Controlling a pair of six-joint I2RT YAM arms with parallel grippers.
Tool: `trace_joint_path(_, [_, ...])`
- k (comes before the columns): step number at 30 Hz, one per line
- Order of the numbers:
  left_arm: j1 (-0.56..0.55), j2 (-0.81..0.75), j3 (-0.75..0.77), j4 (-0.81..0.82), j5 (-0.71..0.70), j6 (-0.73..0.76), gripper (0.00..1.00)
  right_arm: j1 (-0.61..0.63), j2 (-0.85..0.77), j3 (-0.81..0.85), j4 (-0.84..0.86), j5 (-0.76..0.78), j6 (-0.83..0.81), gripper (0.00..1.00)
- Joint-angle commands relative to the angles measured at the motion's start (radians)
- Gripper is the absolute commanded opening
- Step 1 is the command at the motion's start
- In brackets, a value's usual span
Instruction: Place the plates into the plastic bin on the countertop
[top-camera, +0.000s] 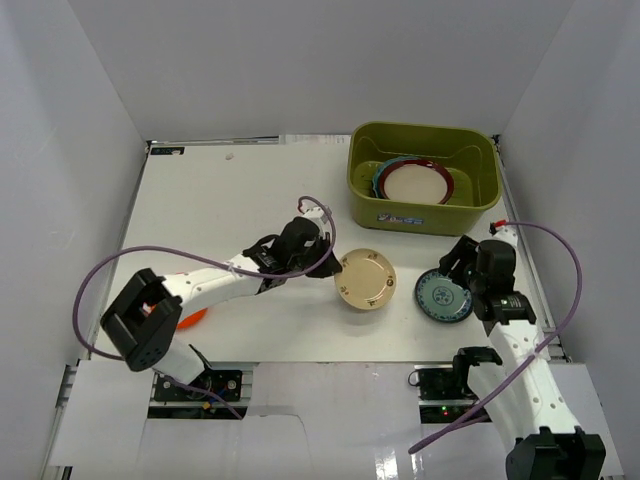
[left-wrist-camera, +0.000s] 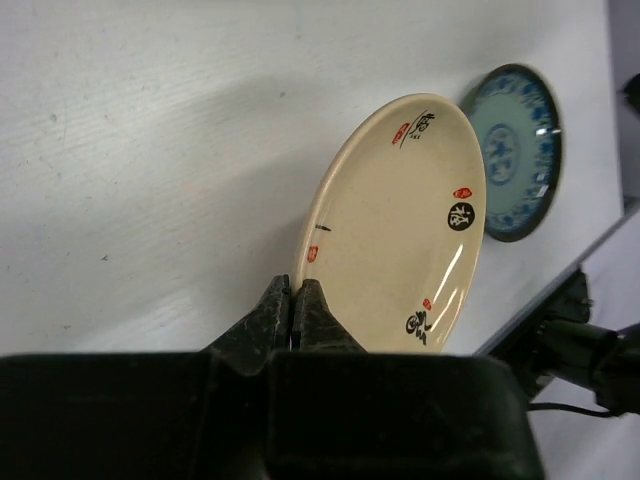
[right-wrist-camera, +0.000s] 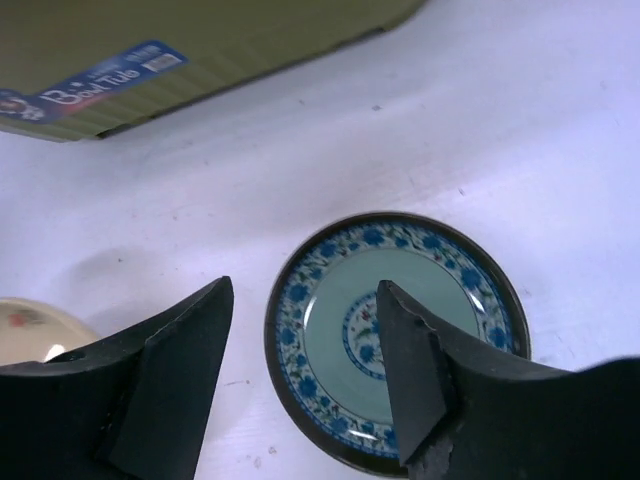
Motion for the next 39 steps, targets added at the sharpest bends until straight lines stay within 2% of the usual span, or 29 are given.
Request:
trace_joint_path(1, [0.003, -0.134, 0.046, -0.003, 0.005, 0.008, 0.00, -0.030, -0.083, -0.020, -0.096, 0.097, 0.061, 0.63])
trace_joint_path(3, [0.003, -0.191, 0.078, -0.006, 0.020, 0.011, 0.00, -0.048, -0.152, -0.055, -0.151, 0.123, 0.111, 0.65])
trace_joint_path(6, [0.003, -0.231, 0.141, -0.009, 0.036, 0.017, 0.00, -0.050, -0.206, -0.074, -0.210, 0.226, 0.180, 0.90])
trace_joint_path(11, [0.009, -0.212, 0.265, -0.020, 0.025, 0.037, 0.00, -0.090, -0.105, -0.089, -0.279, 0.236, 0.283, 0.94])
trace_joint_path(21, [0.052, 0.103, 0.656, -0.038, 0.027, 0.043, 0.00, -0.124, 0.002, -0.200, -0.201, 0.122, 0.326, 0.91])
trace_joint_path(24, [0.067, 0.232, 0.808, -0.066, 0.004, 0.060, 0.00, -0.124, -0.001, -0.241, -0.144, 0.023, 0.322, 0.76])
trace_joint_path(25, [0.071, 0.269, 0.855, -0.101, -0.013, 0.064, 0.00, -0.124, -0.010, -0.249, -0.127, -0.005, 0.317, 0.64])
trace_joint_path(27, [0.080, 0.384, 0.992, -0.130, -0.033, 0.077, 0.00, -0.122, -0.024, -0.276, -0.101, -0.089, 0.305, 0.47])
trace_joint_path(28, [0.083, 0.421, 1.036, -0.156, -0.042, 0.081, 0.00, -0.122, -0.040, -0.287, -0.093, -0.111, 0.302, 0.36])
trace_joint_path(30, [0.090, 0.537, 1.179, -0.186, -0.052, 0.084, 0.00, -0.122, -0.053, -0.328, -0.073, -0.198, 0.294, 0.23])
trace_joint_path(31, [0.094, 0.573, 1.225, -0.207, -0.070, 0.083, 0.00, -0.122, -0.068, -0.344, -0.069, -0.223, 0.291, 0.13])
trace_joint_path(32, [0.100, 0.611, 1.271, -0.215, -0.094, 0.083, 0.00, -0.122, -0.079, -0.351, -0.066, -0.260, 0.277, 0.08])
trace_joint_path(33, [0.100, 0.684, 1.366, -0.224, -0.102, 0.083, 0.00, -0.121, -0.108, -0.356, -0.084, -0.266, 0.267, 0.08])
trace_joint_path(37, [0.110, 0.838, 1.535, -0.233, -0.107, 0.065, 0.00, -0.118, -0.185, -0.370, -0.104, -0.338, 0.231, 0.08])
trace_joint_path(39, [0.114, 0.868, 1.542, -0.200, -0.118, 0.072, 0.00, -0.108, -0.197, -0.370, -0.119, -0.376, 0.217, 0.08])
